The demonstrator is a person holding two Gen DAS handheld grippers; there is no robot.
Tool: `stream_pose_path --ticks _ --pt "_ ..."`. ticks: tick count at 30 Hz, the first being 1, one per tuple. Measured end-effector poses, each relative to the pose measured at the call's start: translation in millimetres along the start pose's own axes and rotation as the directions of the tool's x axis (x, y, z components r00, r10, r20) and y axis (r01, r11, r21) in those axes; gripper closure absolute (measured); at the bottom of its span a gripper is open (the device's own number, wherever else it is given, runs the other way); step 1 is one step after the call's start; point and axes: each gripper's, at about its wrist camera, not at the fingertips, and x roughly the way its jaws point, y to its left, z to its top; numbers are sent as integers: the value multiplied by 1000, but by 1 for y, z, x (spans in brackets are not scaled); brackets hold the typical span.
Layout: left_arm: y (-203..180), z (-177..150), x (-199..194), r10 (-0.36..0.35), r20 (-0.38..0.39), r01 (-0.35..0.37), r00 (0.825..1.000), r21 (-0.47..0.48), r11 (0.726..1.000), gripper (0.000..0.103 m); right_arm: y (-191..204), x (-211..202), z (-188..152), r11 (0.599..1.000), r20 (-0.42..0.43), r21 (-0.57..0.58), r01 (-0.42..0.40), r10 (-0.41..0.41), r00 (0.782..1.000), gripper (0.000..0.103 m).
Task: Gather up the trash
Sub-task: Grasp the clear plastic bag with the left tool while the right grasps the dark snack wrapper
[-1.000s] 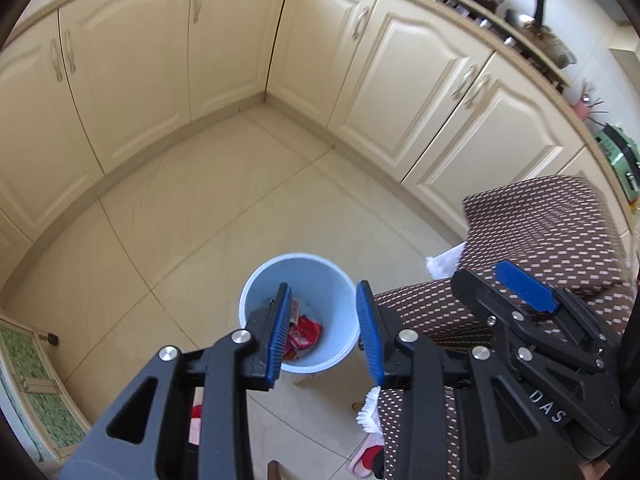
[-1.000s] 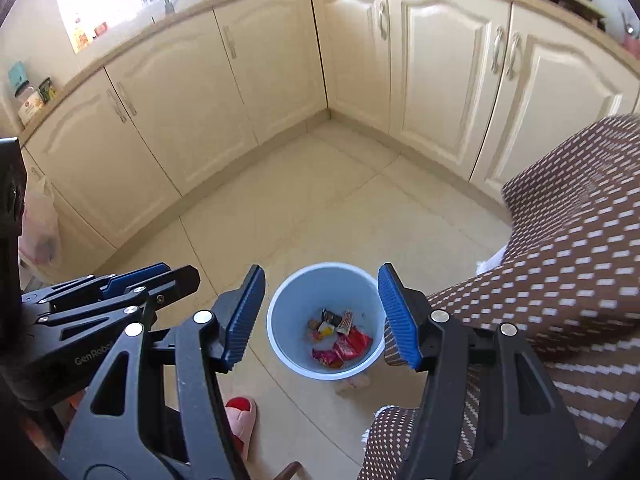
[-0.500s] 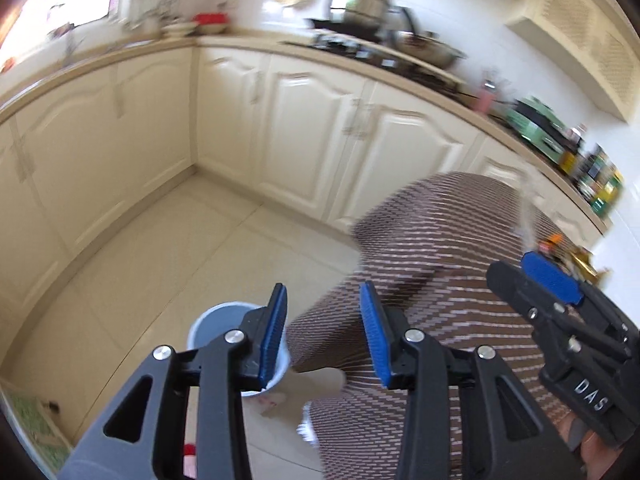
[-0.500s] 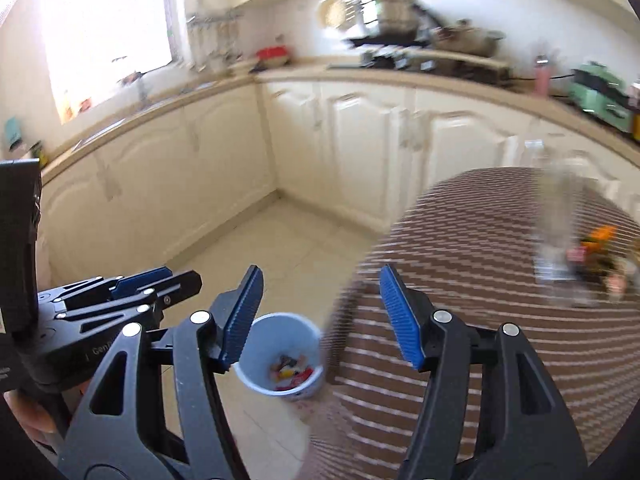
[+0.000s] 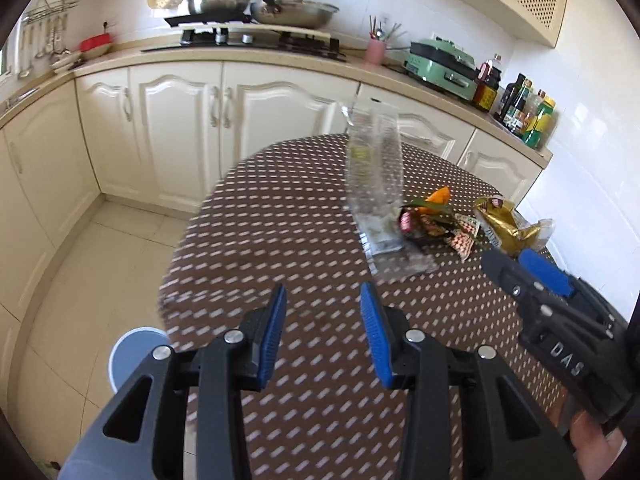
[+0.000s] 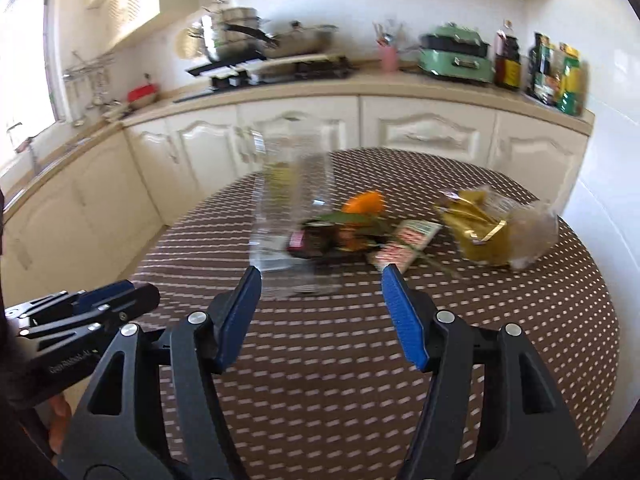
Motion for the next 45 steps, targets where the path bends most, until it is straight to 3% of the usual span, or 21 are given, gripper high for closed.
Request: stream_pose_path --ticks 6,12,14,16,17,18,25,30,34,37,38,40,45 --pt "-21 26 51 -31 -43 31 999 10 999 65 -25 22 9 999 -18 16 38 -37 999 40" --pt "-33 34 95 -4 -116 8 993 34 999 65 -32 41 12 1000 -54 -1 29 -29 998 40" --pt "-38 36 103 -1 -100 6 995 49 999 65 -30 48 12 1000 -70 -10 24 -24 997 40" --pt "-40 37 106 -11 -98 16 995 53 998 76 -29 54 10 1000 -87 -16 9 -10 996 40" --pt "-38 38 107 -23 -101 27 995 45 999 92 -29 56 10 1000 -92 -21 10 -12 996 40" --pt "-35 38 109 -27 -106 30 994 34 999 95 -28 58 9 1000 -95 -27 10 -12 995 40" --pt "-2 35 82 -44 -36 43 998 -50 998 101 -7 62 8 995 -108 -100 6 -17 994 40" --pt "26 26 53 29 38 -26 999 -96 995 101 26 71 14 978 -123 -206 -6 -20 992 39" --pt "49 22 38 50 60 -41 997 -138 990 101 50 87 17 962 -145 -272 -7 -34 989 39" --pt "61 19 33 42 61 -32 997 -155 987 101 65 107 15 944 -149 -326 49 -102 984 39" --pt "64 17 31 39 62 -29 997 -159 987 101 65 112 14 941 -150 -331 76 -132 980 44" --pt "69 14 28 25 66 -14 997 -168 986 101 62 119 13 945 -180 -319 74 -138 974 73" --pt "79 8 16 -9 85 26 996 -191 981 102 59 105 13 952 -134 -294 86 -130 982 81"
